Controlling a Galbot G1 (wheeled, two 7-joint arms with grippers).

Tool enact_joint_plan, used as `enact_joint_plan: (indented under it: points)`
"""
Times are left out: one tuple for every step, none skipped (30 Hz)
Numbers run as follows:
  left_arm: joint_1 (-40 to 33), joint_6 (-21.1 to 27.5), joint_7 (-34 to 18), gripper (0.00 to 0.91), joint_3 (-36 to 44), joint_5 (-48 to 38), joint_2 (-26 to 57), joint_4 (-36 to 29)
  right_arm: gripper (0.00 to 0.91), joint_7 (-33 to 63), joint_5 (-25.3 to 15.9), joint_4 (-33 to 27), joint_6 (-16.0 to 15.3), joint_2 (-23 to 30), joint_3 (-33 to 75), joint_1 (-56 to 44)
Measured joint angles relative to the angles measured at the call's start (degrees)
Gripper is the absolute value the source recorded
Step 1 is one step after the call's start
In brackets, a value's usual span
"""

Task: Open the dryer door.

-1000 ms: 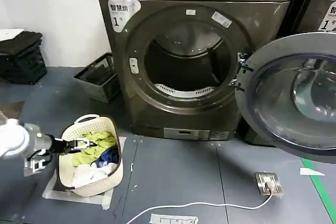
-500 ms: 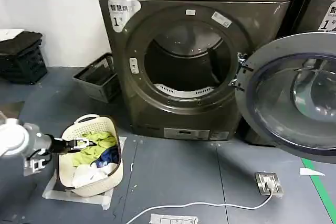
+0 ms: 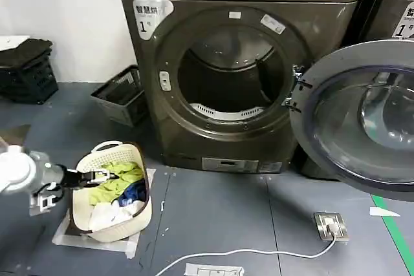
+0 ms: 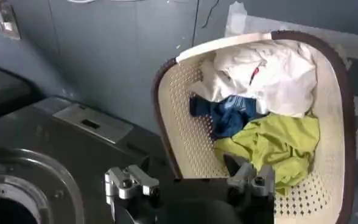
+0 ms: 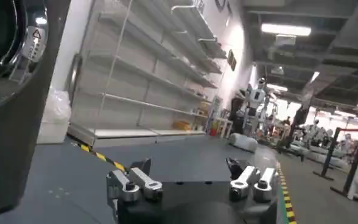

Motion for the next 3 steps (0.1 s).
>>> enact_joint_plan:
  points:
    - [-0.03,0.0,0.0,0.907,-0.02,0.06,-0.01,0.07,0.907,-0.03,0.0,-0.01,0.0,-0.02,-0.02,0.07]
    - [-0.03,0.0,0.0,0.907,-0.02,0.06,-0.02,0.1,0.907,-0.09,0.0,0.0,0.0,-0.05,-0.04,0.13]
    - [-0.03,0.0,0.0,0.907,0.02,0.03,-0.02,0.13,0.907,-0.14,0.0,0.0,0.0,-0.05,-0.08,0.12]
